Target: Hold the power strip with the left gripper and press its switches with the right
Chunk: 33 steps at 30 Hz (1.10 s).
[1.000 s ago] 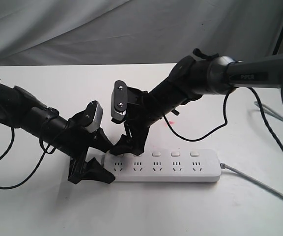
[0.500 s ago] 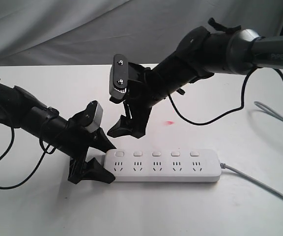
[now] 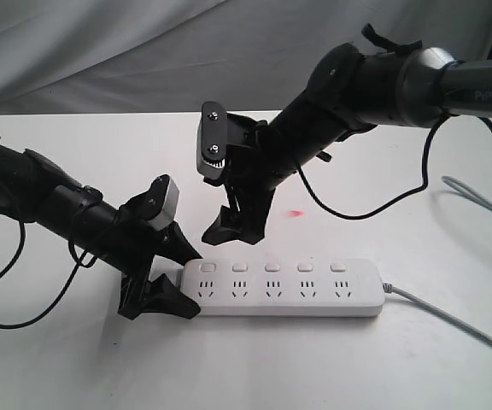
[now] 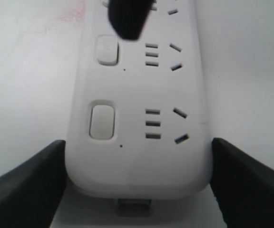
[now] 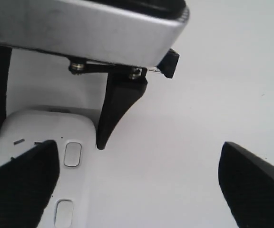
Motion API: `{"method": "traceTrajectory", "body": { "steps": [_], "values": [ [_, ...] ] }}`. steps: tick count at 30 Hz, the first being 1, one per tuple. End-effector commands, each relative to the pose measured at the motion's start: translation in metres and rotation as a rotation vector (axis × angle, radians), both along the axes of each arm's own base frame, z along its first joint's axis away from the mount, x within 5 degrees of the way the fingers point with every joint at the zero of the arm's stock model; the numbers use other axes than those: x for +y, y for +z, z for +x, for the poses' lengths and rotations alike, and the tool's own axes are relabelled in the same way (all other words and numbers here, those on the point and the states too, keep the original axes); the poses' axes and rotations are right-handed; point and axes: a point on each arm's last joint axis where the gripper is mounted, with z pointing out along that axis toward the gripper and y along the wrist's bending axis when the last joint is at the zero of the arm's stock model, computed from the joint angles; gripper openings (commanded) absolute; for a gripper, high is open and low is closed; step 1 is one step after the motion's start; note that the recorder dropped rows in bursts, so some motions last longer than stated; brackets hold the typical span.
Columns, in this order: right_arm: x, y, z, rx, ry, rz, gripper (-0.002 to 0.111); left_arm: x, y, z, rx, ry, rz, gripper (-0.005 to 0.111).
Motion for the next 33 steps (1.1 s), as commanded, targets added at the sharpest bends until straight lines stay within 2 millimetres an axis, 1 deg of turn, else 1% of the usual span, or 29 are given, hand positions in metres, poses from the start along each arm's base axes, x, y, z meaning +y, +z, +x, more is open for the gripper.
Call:
{"method": "traceTrajectory", "body": {
  "steps": [1,5,8,9,14,16,20,33],
  "values": [
    [-0.003,0.001,-0.002,0.014,-0.005,-0.021,0.083,-0.002,-0.002,0.001,-0.002,0.003,0.011,0.000],
    [-0.010,-0.002,-0.001,0.024,-0.035,-0.077,0.083,-0.002,-0.002,0.001,-0.002,0.003,0.011,0.000],
    [-0.023,-0.001,0.003,0.036,-0.078,-0.061,0.083,-0.002,-0.002,0.001,-0.002,0.003,0.011,0.000],
    [-0.024,-0.001,0.003,0.042,-0.082,-0.053,0.083,-0.002,-0.002,0.001,-0.002,0.003,0.011,0.000],
    [-0.022,-0.007,0.002,0.065,-0.053,-0.037,0.083,-0.002,-0.002,0.001,-0.002,0.003,0.011,0.000],
    [-0.022,-0.014,0.003,0.075,-0.053,-0.041,0.083,-0.002,-0.002,0.001,-0.002,0.003,0.011,0.000],
    [-0.021,-0.034,0.004,0.119,-0.052,-0.049,0.083,-0.002,-0.002,0.001,-0.002,0.003,0.011,0.000],
    [-0.022,-0.055,0.007,0.139,-0.053,-0.066,0.083,-0.002,-0.002,0.001,-0.002,0.003,0.011,0.000]
  ]
}}
